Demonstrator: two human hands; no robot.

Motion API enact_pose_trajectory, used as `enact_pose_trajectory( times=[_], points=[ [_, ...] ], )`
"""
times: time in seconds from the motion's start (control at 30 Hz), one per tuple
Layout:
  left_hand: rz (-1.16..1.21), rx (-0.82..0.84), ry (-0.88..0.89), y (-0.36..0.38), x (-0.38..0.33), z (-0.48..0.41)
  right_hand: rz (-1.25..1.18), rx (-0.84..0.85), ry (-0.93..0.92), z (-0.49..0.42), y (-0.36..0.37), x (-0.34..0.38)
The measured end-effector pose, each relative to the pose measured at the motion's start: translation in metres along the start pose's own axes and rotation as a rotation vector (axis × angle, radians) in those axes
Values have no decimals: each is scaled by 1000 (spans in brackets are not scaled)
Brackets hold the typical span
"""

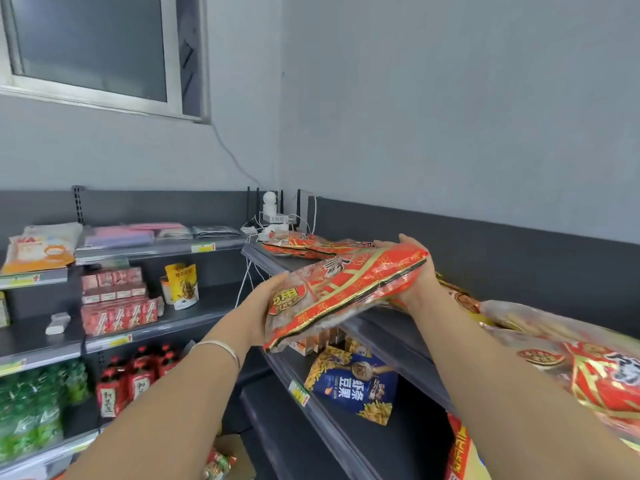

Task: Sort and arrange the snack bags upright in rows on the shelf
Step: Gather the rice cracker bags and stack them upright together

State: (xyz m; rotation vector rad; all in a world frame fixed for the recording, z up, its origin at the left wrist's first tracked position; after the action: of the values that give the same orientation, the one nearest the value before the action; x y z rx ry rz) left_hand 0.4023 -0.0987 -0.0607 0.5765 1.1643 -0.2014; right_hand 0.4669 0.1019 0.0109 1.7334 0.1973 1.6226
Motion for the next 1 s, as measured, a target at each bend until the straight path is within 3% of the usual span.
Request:
enact_pose_trajectory(
  times=[0.13, 0.27, 0.53, 0.73, 0.87, 1.0],
  points=[
    [-29, -65, 15, -29, -39, -45, 128, -107, -51, -46, 12, -2],
    [34, -111, 129, -39, -77, -95, 282, -161, 38, -82, 5, -10],
    [19, 31, 151, -11, -101, -185, 490, -217, 43, -147, -3, 20],
    [-103, -106, 350, -1, -159, -242, 725, -165, 87, -198, -7, 50],
    [-132, -67, 526, 18, -197, -269, 899, -218, 39, -235, -4, 75],
    [-175, -37, 575, 26, -218, -302, 898, -286, 14, -265, -3, 85]
  ],
)
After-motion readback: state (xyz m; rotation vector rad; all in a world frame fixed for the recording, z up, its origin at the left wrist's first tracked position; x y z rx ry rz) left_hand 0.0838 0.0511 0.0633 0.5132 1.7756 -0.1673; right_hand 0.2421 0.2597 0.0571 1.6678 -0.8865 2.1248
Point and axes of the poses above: each hand's wrist, its own z-axis away from the middle knuckle, its own y-axis out of the palm, x = y × z, the point moved 10 cm from there along -z, towards the middle knuckle, and after that the axes turned 5 degrees about -x, right-handed, at the moved point
